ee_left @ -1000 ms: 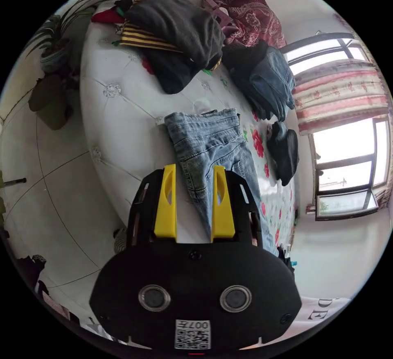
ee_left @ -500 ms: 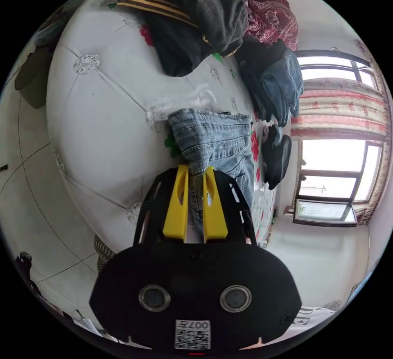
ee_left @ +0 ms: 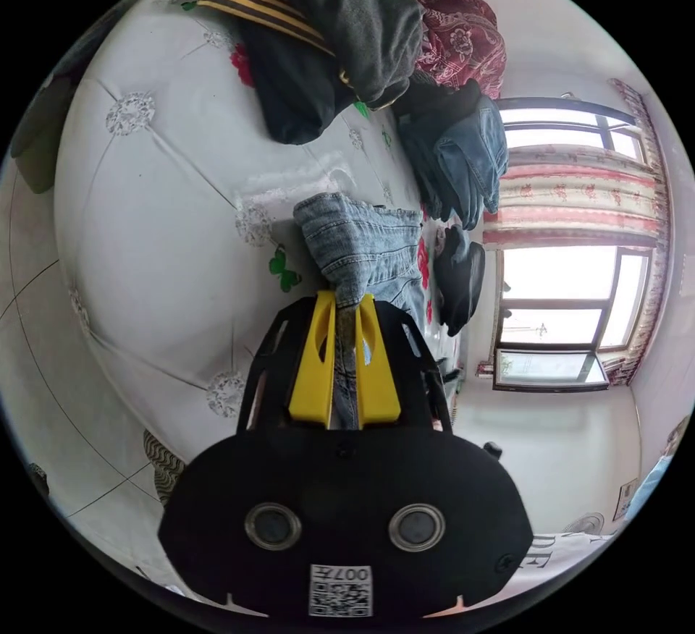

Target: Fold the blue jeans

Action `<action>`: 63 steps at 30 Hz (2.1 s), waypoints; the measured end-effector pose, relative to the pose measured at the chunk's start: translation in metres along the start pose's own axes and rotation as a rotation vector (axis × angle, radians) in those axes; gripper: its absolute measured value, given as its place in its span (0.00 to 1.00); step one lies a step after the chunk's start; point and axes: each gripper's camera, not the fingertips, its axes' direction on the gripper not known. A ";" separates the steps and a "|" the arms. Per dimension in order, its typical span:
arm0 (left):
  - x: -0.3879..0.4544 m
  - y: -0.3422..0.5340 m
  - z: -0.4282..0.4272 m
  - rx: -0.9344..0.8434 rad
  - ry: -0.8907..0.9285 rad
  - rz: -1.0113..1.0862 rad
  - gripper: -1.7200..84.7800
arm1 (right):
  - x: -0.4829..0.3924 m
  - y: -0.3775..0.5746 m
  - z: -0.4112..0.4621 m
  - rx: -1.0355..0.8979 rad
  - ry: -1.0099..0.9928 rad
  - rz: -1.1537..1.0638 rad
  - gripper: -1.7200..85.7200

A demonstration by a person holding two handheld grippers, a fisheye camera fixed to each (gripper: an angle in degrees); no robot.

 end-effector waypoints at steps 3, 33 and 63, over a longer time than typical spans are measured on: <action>-0.008 0.004 -0.005 -0.007 0.010 0.020 0.07 | -0.015 0.010 0.004 0.038 0.060 -0.072 0.03; 0.146 0.477 0.224 -0.890 -0.001 1.927 0.08 | 0.156 0.297 -0.095 0.645 -0.109 0.735 0.16; 0.135 0.132 0.319 -0.817 0.170 1.018 0.07 | 0.263 0.196 -0.212 0.798 -0.465 0.560 0.03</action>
